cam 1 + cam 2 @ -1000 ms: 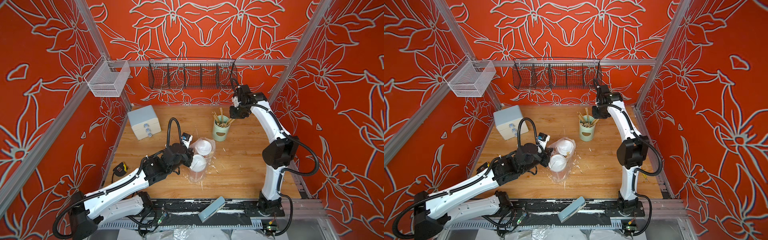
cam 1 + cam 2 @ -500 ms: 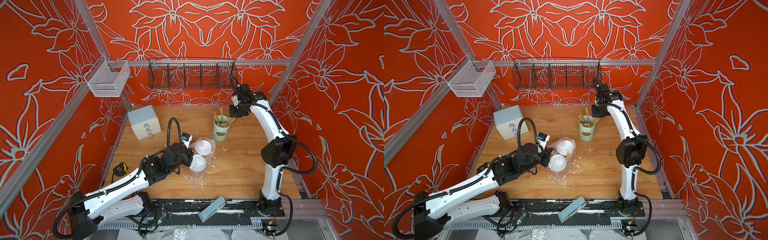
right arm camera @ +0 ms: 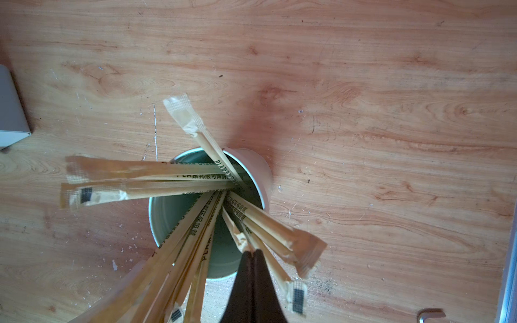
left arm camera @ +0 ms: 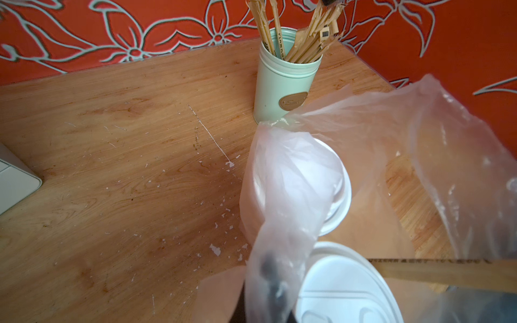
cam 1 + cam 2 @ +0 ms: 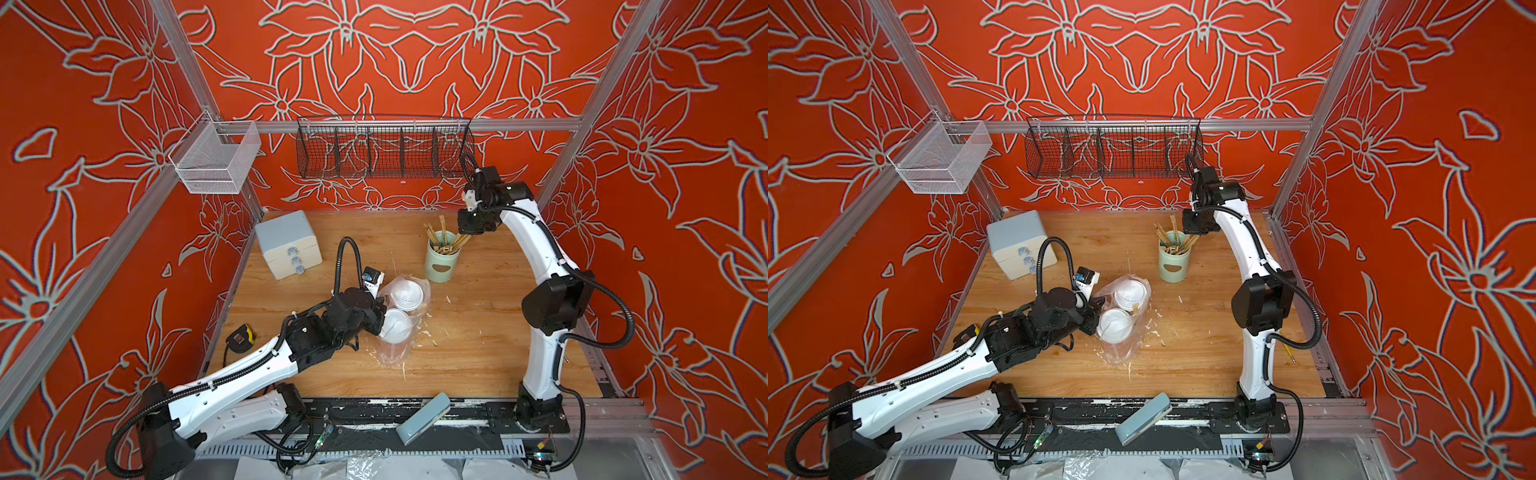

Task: Pack milk tea into plastic carrier bags
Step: Pick up the straw from the container, then place the straw in the plastic carrier bag.

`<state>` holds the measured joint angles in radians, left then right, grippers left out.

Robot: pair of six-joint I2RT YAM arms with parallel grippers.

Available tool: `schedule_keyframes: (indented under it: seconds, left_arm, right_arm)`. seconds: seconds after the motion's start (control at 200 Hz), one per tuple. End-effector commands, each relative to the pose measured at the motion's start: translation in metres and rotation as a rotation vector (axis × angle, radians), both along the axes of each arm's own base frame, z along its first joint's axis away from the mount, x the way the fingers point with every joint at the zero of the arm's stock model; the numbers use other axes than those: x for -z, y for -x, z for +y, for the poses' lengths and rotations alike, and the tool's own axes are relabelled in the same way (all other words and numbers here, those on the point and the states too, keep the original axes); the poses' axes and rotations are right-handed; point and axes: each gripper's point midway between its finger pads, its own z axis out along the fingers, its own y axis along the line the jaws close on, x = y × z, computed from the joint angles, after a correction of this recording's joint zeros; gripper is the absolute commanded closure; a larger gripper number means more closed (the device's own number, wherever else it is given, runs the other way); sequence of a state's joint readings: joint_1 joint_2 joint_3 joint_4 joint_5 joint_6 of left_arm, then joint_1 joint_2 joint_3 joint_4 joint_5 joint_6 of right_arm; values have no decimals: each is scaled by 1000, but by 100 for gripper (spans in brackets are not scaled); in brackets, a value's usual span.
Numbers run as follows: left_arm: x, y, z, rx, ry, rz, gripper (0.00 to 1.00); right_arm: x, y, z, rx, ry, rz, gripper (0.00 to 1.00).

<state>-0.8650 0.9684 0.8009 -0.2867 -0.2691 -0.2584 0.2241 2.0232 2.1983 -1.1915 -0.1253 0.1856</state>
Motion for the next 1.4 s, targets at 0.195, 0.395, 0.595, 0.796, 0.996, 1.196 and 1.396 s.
schedule_keyframes:
  seconds: [0.195,0.395,0.595,0.796,0.996,1.196,1.396]
  left_arm:
    - [-3,2,5,-10,6,-10,100]
    - [-6,2,7,-13,5,-22,100]
    - [-9,2,7,-9,8,-24,100]
    - [-11,2,9,-18,-2,-27,100]
    - [-11,0,11,-30,-19,-25,100]
    - [-12,1,15,-43,-20,-28,100]
    - [-12,1,16,-48,-22,-26,100]
  right_arm:
    - [-114,39,13,-64,-49,-279,100]
    - [-173,83,21,-112,-85,-429,100]
    - [-227,136,26,-167,-176,-591,100]
    - [-271,187,30,-238,-325,-713,100]
    - [-281,231,43,-341,-474,-694,100]
    - [-282,266,55,-424,-608,-619,100]
    - [-267,287,70,-478,-697,-492,100]
